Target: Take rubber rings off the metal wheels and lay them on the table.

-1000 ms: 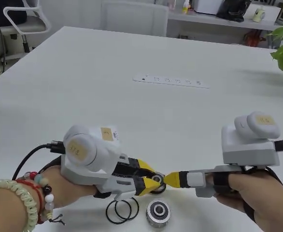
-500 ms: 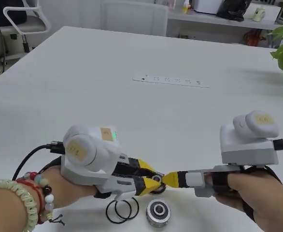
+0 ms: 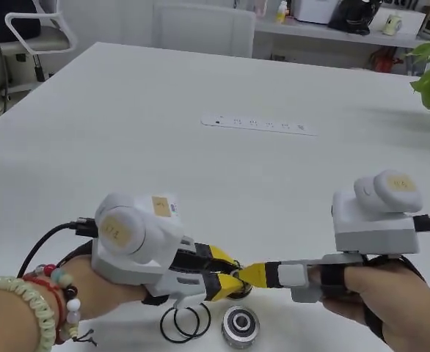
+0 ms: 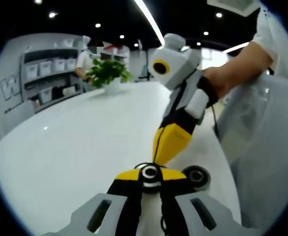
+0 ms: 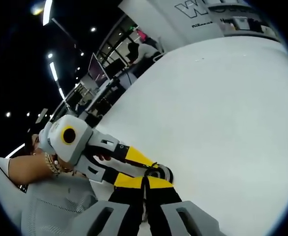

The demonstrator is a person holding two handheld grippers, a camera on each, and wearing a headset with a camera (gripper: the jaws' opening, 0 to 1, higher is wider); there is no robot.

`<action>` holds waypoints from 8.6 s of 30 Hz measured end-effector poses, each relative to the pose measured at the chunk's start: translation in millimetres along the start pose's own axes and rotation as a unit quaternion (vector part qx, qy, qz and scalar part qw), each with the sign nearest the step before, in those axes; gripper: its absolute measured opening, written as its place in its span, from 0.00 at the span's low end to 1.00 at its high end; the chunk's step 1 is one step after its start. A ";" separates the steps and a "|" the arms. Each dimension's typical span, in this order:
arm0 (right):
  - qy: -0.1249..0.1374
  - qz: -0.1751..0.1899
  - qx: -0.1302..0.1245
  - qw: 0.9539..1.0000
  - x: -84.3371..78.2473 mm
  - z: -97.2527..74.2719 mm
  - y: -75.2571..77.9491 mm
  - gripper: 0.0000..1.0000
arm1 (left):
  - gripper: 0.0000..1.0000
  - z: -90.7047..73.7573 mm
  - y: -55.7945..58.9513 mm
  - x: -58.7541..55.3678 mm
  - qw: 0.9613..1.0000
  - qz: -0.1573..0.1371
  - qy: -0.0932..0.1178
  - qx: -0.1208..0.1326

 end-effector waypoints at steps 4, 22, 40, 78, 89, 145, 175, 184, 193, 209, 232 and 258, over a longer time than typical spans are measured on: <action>-0.010 -0.013 -0.016 1.000 -0.5 -1.3 2.8 0.00 | 0.14 0.5 0.7 0.1 1.000 -0.016 0.002 0.005; -0.016 0.000 -0.039 0.999 -3.7 -3.3 10.7 0.00 | 0.14 5.0 1.5 10.3 0.999 -0.017 -0.040 0.005; 0.014 0.011 -0.036 0.999 4.7 -8.5 10.0 0.00 | 0.24 -6.9 -1.4 37.7 0.999 0.009 -0.044 0.015; 0.031 -0.018 0.009 0.999 15.8 -6.7 -21.9 0.00 | 0.74 -105.4 19.5 88.8 0.997 0.058 -0.012 0.049; -0.003 -0.040 0.024 0.999 8.8 3.1 -29.7 0.00 | 0.77 -138.0 29.8 69.9 0.996 0.026 -0.015 0.089; -0.127 -0.115 -0.001 0.985 -20.9 24.4 -25.2 0.00 | 0.73 -163.9 50.8 4.1 0.985 -0.092 -0.044 0.140; -0.110 -0.117 -0.037 0.986 -15.4 19.1 -15.6 0.05 | 0.71 -165.1 49.7 2.0 0.984 -0.091 -0.048 0.145; -0.089 -0.109 -0.044 0.989 -8.3 13.4 -11.9 0.05 | 0.71 -164.8 49.5 1.3 0.984 -0.090 -0.050 0.142; -0.050 -0.090 -0.059 0.993 2.6 3.4 -4.7 0.04 | 0.71 -164.1 49.6 1.4 0.985 -0.085 -0.055 0.140; 0.000 -0.046 -0.080 0.996 11.5 -10.2 6.4 0.04 | 0.75 -162.4 42.4 30.3 0.989 -0.025 -0.065 0.131; 0.010 -0.027 -0.097 0.995 9.0 -15.3 8.1 0.04 | 0.72 -133.0 12.2 106.3 0.990 0.099 -0.037 0.091; 0.002 -0.025 -0.114 0.993 6.0 -18.6 16.8 0.04 | 0.50 -31.9 -20.8 103.0 0.995 0.075 -0.007 0.063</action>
Point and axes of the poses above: the centre of the closed fingertips' face, and the gripper's own axes: z roughly forward along the fingers, y roughly to its right, x roughly out of its top, the point moved 9 cm from there along -z, roughly backward along the fingers, and after that the axes turned 5 degrees about x, right-handed, at the moved point
